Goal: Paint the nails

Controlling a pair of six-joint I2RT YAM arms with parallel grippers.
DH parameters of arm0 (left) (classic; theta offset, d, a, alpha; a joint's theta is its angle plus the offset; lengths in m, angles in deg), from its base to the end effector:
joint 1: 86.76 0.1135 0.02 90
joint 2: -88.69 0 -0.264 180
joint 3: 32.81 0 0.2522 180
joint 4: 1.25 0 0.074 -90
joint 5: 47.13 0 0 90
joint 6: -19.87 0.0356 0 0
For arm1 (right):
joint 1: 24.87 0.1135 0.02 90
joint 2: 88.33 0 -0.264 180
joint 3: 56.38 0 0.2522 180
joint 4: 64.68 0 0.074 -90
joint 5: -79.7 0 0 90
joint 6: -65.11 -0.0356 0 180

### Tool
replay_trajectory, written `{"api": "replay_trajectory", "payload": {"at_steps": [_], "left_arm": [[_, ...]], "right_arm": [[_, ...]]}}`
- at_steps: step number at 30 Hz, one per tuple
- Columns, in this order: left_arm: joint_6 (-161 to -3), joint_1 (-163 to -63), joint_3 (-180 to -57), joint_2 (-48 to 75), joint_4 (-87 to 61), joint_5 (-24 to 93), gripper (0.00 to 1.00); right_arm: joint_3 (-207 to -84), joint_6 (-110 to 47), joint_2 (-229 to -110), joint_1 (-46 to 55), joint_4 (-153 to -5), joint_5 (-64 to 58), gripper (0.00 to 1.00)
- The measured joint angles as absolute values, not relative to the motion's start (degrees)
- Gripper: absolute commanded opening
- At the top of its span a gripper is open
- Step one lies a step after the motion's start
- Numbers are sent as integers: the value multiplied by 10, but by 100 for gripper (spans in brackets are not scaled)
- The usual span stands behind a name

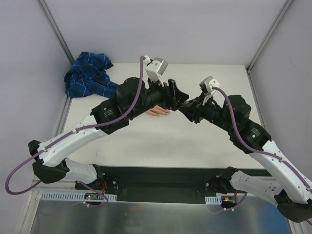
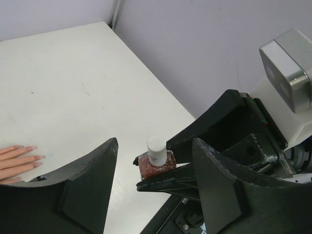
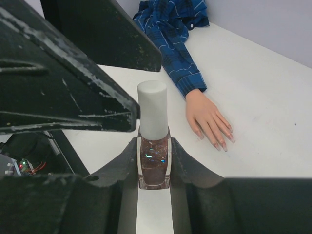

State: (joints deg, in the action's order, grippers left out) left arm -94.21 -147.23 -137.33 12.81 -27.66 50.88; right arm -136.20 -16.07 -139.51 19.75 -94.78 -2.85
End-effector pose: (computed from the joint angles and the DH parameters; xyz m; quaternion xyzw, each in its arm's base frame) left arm 0.1453 -0.2465 0.4947 0.1681 0.6727 -0.4478 0.5646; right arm 0.1285 0.1333 0.4373 -0.3618 0.6179 0.2584 0.6485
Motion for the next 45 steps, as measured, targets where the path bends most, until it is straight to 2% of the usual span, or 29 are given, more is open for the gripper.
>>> {"api": "replay_trajectory", "payload": {"at_steps": [13,19,21,27,33,38,45], "left_arm": [[-951,-1479,-1373,115,-265,543,52],[-958,-1479,-1373,106,-264,537,39],[-962,-1479,-1373,106,-262,533,30],[-966,-1479,-1359,108,-243,508,22],[-966,-1479,-1314,124,-205,473,0],[-934,-1463,-1270,159,-154,365,0],[-920,-1385,-1259,170,-44,-12,0]], "right_arm": [[-1362,-156,-1395,201,-948,-50,0],[-1362,-154,-1395,202,-948,-52,0],[-1362,-154,-1395,202,-948,-52,0],[-1364,-154,-1394,202,-948,-51,0],[-1365,-159,-1391,203,-954,-46,0],[-1371,-156,-1376,198,-962,20,0],[-1445,-199,-1408,117,-983,358,0]]}}
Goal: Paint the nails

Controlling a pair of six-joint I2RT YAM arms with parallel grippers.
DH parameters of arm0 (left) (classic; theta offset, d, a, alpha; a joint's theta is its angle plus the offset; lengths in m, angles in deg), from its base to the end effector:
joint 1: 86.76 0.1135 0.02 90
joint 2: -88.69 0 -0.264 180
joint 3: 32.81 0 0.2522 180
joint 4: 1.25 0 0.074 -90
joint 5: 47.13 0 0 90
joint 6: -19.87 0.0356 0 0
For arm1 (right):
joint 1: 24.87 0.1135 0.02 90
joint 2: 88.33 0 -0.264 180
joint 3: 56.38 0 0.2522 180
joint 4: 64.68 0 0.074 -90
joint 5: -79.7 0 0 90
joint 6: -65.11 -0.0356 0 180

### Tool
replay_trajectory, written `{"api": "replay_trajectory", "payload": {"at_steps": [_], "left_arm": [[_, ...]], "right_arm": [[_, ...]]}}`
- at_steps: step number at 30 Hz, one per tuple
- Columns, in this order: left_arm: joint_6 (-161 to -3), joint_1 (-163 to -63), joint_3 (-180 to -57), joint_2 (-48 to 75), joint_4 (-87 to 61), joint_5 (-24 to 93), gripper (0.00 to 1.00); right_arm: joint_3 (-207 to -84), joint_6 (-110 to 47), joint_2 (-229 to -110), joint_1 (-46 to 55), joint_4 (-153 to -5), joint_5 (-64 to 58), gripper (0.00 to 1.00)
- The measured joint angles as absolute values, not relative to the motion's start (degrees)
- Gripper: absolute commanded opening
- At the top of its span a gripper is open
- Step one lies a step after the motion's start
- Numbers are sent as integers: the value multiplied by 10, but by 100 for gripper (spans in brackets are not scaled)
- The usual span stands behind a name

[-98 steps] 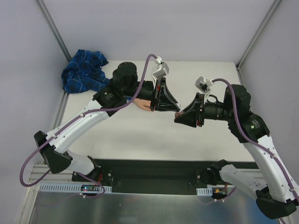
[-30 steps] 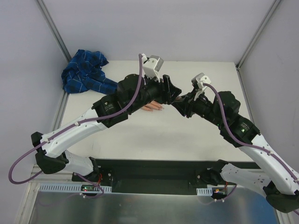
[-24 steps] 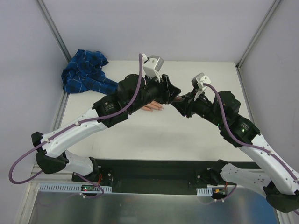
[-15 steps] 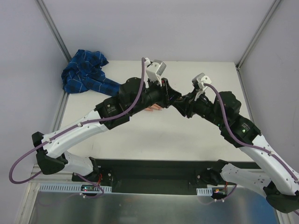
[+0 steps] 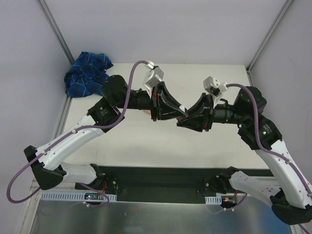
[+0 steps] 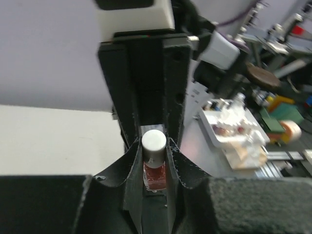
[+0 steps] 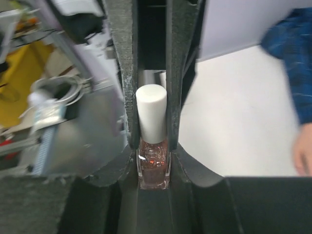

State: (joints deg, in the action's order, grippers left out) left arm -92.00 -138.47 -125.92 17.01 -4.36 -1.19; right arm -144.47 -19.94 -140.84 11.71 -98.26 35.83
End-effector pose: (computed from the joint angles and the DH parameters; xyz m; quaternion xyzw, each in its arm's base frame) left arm 0.1456 -0.2244 0.4876 0.4336 0.4462 -0.6259 0.4703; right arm 0.1156 0.1178 0.4732 -0.4901 0.4977 0.4422 0.5626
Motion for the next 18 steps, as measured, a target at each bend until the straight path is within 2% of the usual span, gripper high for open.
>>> {"api": "replay_trajectory", "payload": {"at_steps": [4,5,6,7,9,12,13,18], "left_arm": [[-919,-1381,-1265,166,-21,-129,0],[-919,-1381,-1266,164,-18,-142,4],[-919,-1380,-1268,163,-17,-148,30],[-919,-1377,-1269,162,-18,-153,42],[-924,-1365,-1272,161,-26,-159,62],[-932,-1341,-1277,166,-68,-160,75],[-934,-1334,-1277,168,-84,-153,99],[-931,-1320,-1277,192,-144,-76,99]], "right_arm": [[-1445,-229,-1415,118,-971,464,0],[-1444,-234,-1415,119,-969,475,0],[-1443,-237,-1415,119,-967,480,0],[-1443,-239,-1416,119,-967,482,0],[-1443,-233,-1418,119,-968,476,0],[-1444,-216,-1423,116,-977,453,0],[-1444,-209,-1423,116,-978,445,0],[-1444,-179,-1423,121,-996,394,0]]}}
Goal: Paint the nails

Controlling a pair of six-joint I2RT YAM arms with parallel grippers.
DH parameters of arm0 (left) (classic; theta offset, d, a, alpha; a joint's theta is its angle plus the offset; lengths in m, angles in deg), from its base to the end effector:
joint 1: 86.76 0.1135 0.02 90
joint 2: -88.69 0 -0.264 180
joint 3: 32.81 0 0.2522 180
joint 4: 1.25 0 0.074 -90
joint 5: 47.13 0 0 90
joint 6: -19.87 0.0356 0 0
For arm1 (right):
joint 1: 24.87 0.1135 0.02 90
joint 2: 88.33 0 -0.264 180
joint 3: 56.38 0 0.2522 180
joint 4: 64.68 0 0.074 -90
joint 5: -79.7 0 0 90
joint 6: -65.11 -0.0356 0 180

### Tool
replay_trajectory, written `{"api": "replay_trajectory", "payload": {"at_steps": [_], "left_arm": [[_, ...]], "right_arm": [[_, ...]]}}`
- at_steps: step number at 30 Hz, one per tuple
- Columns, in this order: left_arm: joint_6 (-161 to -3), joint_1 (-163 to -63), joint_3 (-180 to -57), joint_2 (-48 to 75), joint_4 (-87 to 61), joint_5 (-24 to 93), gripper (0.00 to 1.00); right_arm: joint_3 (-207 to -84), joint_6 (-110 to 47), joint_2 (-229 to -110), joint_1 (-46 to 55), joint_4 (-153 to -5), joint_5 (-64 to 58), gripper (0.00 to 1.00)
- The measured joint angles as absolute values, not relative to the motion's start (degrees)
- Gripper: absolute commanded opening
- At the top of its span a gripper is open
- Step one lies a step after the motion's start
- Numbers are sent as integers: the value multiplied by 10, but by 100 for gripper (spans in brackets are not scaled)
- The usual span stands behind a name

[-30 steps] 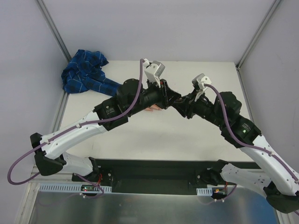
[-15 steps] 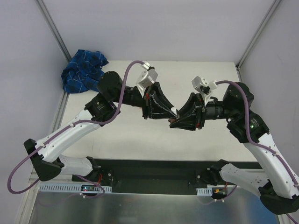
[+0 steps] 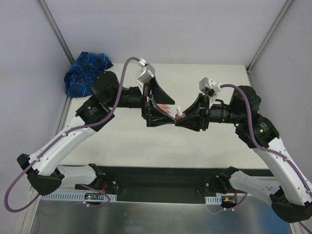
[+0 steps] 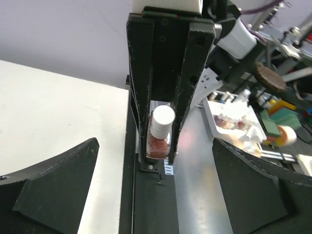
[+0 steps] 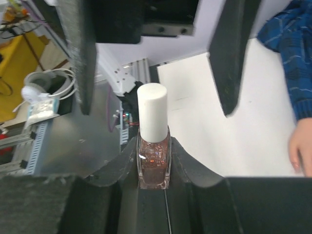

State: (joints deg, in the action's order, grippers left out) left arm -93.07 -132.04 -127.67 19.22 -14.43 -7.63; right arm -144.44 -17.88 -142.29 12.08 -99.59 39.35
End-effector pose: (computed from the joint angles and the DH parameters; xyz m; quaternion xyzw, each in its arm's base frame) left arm 0.1562 -0.1968 0.4893 0.4357 0.4928 -0.6165 0.4326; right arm 0.1200 0.1242 0.4670 -0.5152 0.4890 0.4534 0.5384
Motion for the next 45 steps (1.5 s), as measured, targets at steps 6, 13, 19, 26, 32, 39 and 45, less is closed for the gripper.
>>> {"api": "replay_trajectory", "payload": {"at_steps": [6,13,19,26,32,39,45], "left_arm": [[-944,-1321,-1277,242,-180,82,80],[-948,-1345,-1277,237,-185,240,63],[-935,-1387,-1278,213,-188,293,55],[-932,-1408,-1280,188,-190,306,36],[-933,-1408,-1287,174,-189,289,1],[-945,-1368,-1285,166,-133,73,0],[-1106,-1351,-1245,128,148,-200,0]], "right_arm": [[-1444,-151,-1423,179,-1015,248,0],[-1445,-148,-1430,245,-1023,58,0],[-1448,-149,-1435,257,-1023,-25,0],[-1451,-149,-1436,264,-1023,-60,0],[-1451,-149,-1436,270,-1024,-74,0],[-1441,-155,-1399,262,-1017,8,0],[-1436,-233,-1376,204,-988,292,0]]}}
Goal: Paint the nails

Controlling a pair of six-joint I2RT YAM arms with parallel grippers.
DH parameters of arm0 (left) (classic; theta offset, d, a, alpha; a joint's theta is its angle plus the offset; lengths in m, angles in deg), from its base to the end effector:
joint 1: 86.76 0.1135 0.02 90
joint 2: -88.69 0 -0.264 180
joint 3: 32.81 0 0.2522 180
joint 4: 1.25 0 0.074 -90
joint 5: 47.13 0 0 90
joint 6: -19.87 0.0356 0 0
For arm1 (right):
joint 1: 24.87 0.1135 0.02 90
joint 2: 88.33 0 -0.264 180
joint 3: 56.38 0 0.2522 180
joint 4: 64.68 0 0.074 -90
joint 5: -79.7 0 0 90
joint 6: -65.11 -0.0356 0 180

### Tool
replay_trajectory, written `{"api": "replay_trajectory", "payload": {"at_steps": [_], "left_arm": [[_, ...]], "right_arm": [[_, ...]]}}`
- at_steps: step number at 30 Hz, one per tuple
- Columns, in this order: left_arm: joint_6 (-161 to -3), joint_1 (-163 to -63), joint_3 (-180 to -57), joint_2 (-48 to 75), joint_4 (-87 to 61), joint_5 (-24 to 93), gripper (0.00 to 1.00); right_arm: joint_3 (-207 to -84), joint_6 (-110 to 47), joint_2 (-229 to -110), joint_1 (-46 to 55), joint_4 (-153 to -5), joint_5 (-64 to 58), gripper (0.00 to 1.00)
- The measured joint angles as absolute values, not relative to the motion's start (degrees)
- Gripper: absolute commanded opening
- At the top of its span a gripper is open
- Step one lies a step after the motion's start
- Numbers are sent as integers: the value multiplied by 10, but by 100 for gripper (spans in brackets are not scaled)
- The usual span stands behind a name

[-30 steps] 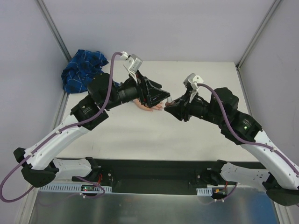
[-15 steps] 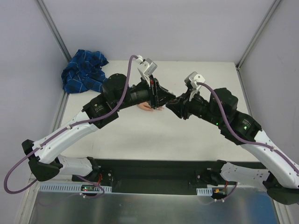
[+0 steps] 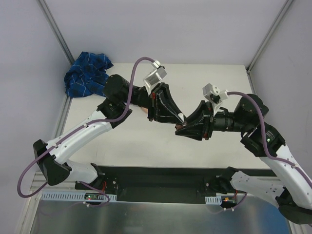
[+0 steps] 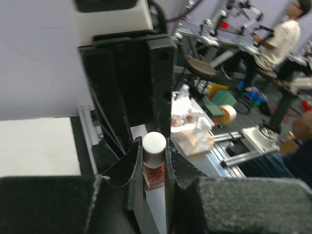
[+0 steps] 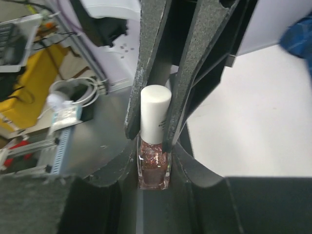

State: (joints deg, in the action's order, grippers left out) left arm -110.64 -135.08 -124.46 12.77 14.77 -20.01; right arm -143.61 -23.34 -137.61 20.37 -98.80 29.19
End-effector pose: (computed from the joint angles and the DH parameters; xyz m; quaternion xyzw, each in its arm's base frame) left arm 0.1594 -0.2267 0.4854 0.4829 0.3833 -0.7029 0.3547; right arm 0.0881 0.1210 0.4755 -0.4817 0.4921 0.4700 0.5522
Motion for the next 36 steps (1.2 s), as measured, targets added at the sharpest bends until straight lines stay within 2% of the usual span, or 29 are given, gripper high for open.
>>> {"api": "replay_trajectory", "payload": {"at_steps": [3,4,5,7,8,11,17,23,26,36], "left_arm": [[-1126,-1352,-1245,123,175,-237,0],[-1111,-1353,-1251,124,156,-238,3],[-1094,-1355,-1257,124,136,-234,32],[-1046,-1356,-1286,124,55,-218,57],[-1028,-1355,-1294,127,25,-209,75],[-984,-1343,-1298,146,-63,-167,84],[-929,-1325,-1298,193,-171,-31,83],[-919,-1325,-1297,239,-188,103,72],[-920,-1330,-1297,237,-189,158,66],[-917,-1390,-1310,174,-216,261,62]], "right_arm": [[-1430,-256,-1378,196,-971,351,0],[-1428,-260,-1378,190,-969,362,0],[-1427,-262,-1378,185,-968,371,0],[-1426,-258,-1378,176,-968,376,0],[-1427,-253,-1378,176,-969,378,0],[-1439,-226,-1378,176,-980,371,0],[-1464,-185,-1391,176,-1011,288,0],[-1464,-177,-1421,188,-1023,178,0],[-1463,-165,-1428,213,-1028,118,0],[-1464,-123,-1436,272,-1042,-28,0]]}}
